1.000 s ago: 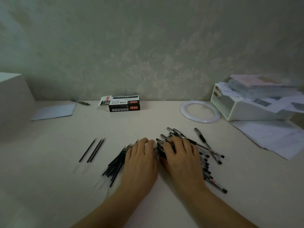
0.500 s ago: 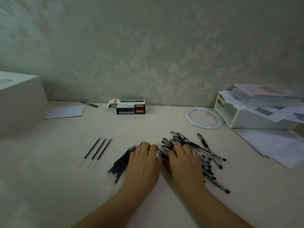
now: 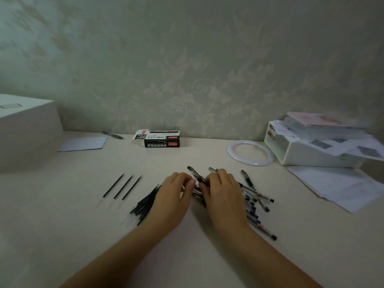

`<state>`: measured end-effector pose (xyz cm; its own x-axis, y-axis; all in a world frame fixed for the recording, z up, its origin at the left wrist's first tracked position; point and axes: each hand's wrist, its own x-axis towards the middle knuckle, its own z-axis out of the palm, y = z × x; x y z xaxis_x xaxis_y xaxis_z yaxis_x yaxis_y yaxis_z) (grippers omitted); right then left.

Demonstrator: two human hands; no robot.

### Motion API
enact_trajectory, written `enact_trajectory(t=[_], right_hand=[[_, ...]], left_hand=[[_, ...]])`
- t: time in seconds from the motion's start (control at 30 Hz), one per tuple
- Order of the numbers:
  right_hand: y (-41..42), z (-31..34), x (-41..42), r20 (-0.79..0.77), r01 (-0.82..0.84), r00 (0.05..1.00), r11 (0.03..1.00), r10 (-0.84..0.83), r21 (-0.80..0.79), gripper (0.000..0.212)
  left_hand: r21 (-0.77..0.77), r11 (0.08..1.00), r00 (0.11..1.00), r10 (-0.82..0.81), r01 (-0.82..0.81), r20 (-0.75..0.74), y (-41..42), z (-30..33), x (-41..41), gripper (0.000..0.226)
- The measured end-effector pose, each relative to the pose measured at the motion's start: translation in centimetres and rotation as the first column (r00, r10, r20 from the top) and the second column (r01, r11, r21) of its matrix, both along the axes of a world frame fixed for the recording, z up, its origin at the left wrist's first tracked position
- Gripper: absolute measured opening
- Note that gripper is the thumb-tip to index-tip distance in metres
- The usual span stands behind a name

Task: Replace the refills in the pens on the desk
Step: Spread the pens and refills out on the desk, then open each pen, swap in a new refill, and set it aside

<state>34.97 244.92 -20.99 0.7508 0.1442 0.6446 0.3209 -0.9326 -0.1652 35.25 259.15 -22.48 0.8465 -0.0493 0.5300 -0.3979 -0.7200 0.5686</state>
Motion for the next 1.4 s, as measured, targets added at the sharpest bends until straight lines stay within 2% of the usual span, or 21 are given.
enact_trajectory(t=[0.07,0.13,0.23,0.27,0.3,0.4,0.43,0.5,0.57,0.67,0.77,0.83,0.9,1.03,1.13,1.23,1.4], right_hand=[[-0.2,0.7,0.6,-0.117,-0.103,0.985,0.97,0.131,0.22,0.022],[-0.1,1.4,1.0,-0.159,-0.175,0.949,0.873,0.273,0.456,0.019],[0.7,2.5,1.5,-0.158,-0.184,0.866,0.596,0.475,0.782,0.014],[0.9,2.6,1.6,-0.158,-0.164,0.837,0.516,0.523,0.841,0.013],[1.1,2.5,1.6,-0.168,-0.142,0.819,0.478,0.548,0.867,0.013],[1.4,1.0,1.4,-0.211,-0.108,0.77,0.45,0.602,0.887,0.015],[1.6,0.3,1.3,-0.231,-0.104,0.751,0.457,0.618,0.883,0.014],[1.8,-0.8,1.4,-0.276,-0.124,0.751,0.539,0.6,0.833,0.008],[1.8,-1.5,1.9,-0.284,-0.141,0.774,0.591,0.566,0.794,0.006],[1.4,-1.7,2.8,-0.259,-0.124,0.805,0.579,0.534,0.806,0.014],[1.1,-1.9,3.2,-0.245,-0.104,0.798,0.526,0.551,0.844,0.023],[0.8,-2.1,3.6,-0.255,-0.075,0.78,0.491,0.571,0.868,0.02],[0.5,-2.1,3.9,-0.268,-0.063,0.754,0.473,0.6,0.879,0.007],[0.4,-2.1,4.2,-0.249,-0.063,0.738,0.43,0.627,0.901,0.016],[0.4,-2.0,4.1,-0.209,-0.078,0.739,0.39,0.641,0.918,0.025],[0.4,-2.0,4.1,-0.174,-0.086,0.738,0.346,0.653,0.934,0.027],[0.4,-2.3,4.6,-0.152,-0.087,0.727,0.309,0.67,0.947,0.029]], left_hand=[[-0.054,0.995,0.997,-0.079,0.078,-0.014,-0.2,1.3,0.2,0.025],[-0.176,0.976,0.985,-0.15,0.132,-0.091,-0.6,2.7,0.4,0.02],[-0.374,0.907,0.948,-0.271,0.193,-0.169,-1.3,3.8,0.6,0.018],[-0.386,0.9,0.946,-0.281,0.201,-0.162,-1.4,3.8,0.6,0.018],[-0.383,0.901,0.948,-0.278,0.202,-0.153,-1.4,3.6,0.6,0.018],[-0.332,0.926,0.947,-0.253,0.179,-0.197,-0.8,2.3,0.9,0.022],[-0.258,0.951,0.948,-0.228,0.169,-0.22,-0.4,1.8,1.0,0.024],[0.014,0.994,0.972,-0.103,0.108,-0.21,0.3,1.1,1.5,0.025],[0.188,0.981,0.989,-0.009,0.037,-0.148,1.0,1.0,2.1,0.025],[0.215,0.975,0.988,-0.016,0.05,-0.156,1.4,1.1,2.9,0.019],[0.221,0.966,0.978,-0.092,0.134,-0.189,1.4,0.7,3.0,0.009],[0.213,0.955,0.966,-0.166,0.208,-0.198,1.3,0.5,3.0,0.005],[0.186,0.951,0.958,-0.211,0.247,-0.193,1.3,0.4,2.9,0.008],[0.209,0.944,0.958,-0.221,0.257,-0.181,1.4,0.2,3.1,0.008],[0.273,0.939,0.974,-0.179,0.211,-0.137,1.3,0.2,3.1,0.015],[0.352,0.931,0.995,-0.073,0.09,-0.063,1.4,0.2,3.0,0.03],[0.397,0.918,0.999,-0.007,0.019,-0.032,1.5,0.2,3.1,0.025]])
